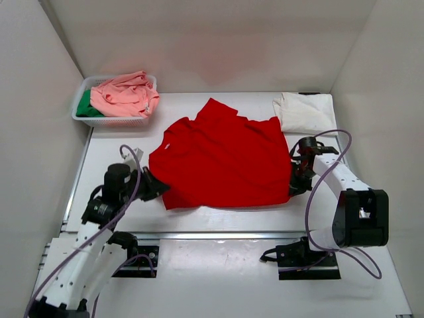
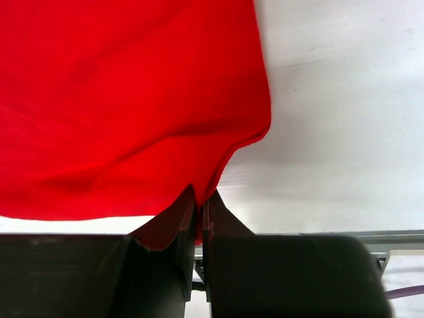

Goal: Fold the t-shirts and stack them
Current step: Flatten out the tshirt, then fold the flattened tshirt in 1/3 of the way

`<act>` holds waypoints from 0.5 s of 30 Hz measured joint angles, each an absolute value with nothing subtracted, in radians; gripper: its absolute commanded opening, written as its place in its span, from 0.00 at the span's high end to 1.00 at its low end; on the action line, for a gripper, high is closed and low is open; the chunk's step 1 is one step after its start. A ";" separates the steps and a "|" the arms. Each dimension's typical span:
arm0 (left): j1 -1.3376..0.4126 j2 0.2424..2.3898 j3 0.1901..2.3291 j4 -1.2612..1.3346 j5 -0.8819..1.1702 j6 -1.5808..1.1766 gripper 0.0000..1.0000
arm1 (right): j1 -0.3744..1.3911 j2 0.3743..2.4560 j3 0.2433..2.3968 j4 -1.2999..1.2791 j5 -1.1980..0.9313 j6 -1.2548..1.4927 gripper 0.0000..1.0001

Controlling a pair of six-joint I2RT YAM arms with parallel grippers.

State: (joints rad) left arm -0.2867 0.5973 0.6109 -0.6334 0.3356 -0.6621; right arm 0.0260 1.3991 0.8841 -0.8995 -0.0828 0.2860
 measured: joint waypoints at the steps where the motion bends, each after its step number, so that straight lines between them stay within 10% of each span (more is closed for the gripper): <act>1: -0.284 0.638 0.638 -0.603 0.325 -0.663 1.00 | 0.020 1.399 0.884 -0.899 -0.086 0.284 1.00; 15: -0.253 1.095 0.863 -0.356 0.243 -0.587 1.00 | -0.039 1.480 0.965 -0.882 -0.117 0.262 1.00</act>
